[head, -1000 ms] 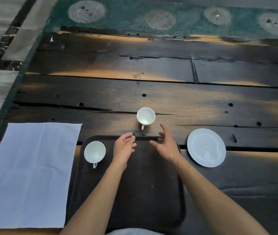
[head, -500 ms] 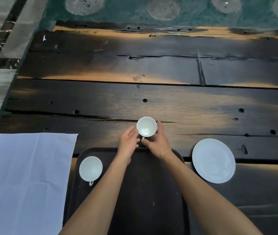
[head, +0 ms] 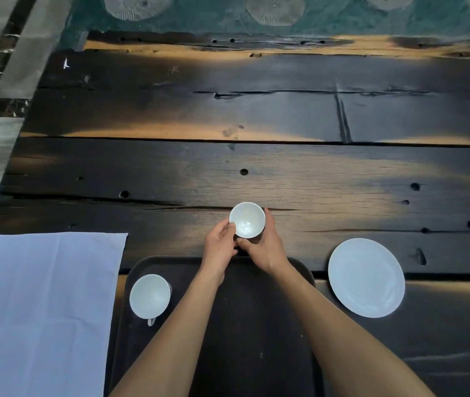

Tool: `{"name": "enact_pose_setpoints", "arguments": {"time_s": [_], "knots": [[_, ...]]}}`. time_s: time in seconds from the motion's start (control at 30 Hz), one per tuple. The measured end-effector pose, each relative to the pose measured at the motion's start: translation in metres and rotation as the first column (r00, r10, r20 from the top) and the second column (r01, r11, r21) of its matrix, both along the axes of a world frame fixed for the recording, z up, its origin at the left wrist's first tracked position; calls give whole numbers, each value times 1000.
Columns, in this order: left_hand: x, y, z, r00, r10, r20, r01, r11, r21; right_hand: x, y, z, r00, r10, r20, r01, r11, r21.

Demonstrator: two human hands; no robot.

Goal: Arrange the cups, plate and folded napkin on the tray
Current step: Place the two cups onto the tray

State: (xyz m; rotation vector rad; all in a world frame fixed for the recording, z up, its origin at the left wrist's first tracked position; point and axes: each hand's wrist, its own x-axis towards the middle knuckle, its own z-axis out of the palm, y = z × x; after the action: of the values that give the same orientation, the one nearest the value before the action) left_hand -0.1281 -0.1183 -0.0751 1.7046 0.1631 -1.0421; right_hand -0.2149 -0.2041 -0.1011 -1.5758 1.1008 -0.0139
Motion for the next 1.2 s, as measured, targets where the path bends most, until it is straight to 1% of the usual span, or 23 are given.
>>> {"name": "enact_pose_setpoints", "arguments": {"time_s": [0.13,0.23,0.37,0.6,0.83,0.97,1.07,1.2], "knots": [[-2,-4,1,1000,-15,-13,15,1000,11,1,1,1,999,-29,16,29,1000,9],[-7,-8,3,1000,17,-25,-16,1000,17,1,1,2,999,-35,31,35,999,20],[-18,-12,6,999,47,-2,-47,999,16,-2,-3,8,998,-39,55,37,999,35],[-43,-11,28,990,140,-13,-141,990,-28,-28,-12,31,987,-3,161,0,1000,20],[-80,11,51,976,215,23,-213,973,-86,-63,-1,60,973,54,226,-49,998,-27],[-100,29,62,978,210,17,-207,974,-92,-85,15,71,967,68,244,-58,997,-47],[-110,46,66,982,185,24,-182,979,-96,-95,30,73,974,73,215,-64,997,-46],[-120,69,68,993,112,26,-109,988,-109,-107,52,77,985,74,157,-63,995,-71]]}}
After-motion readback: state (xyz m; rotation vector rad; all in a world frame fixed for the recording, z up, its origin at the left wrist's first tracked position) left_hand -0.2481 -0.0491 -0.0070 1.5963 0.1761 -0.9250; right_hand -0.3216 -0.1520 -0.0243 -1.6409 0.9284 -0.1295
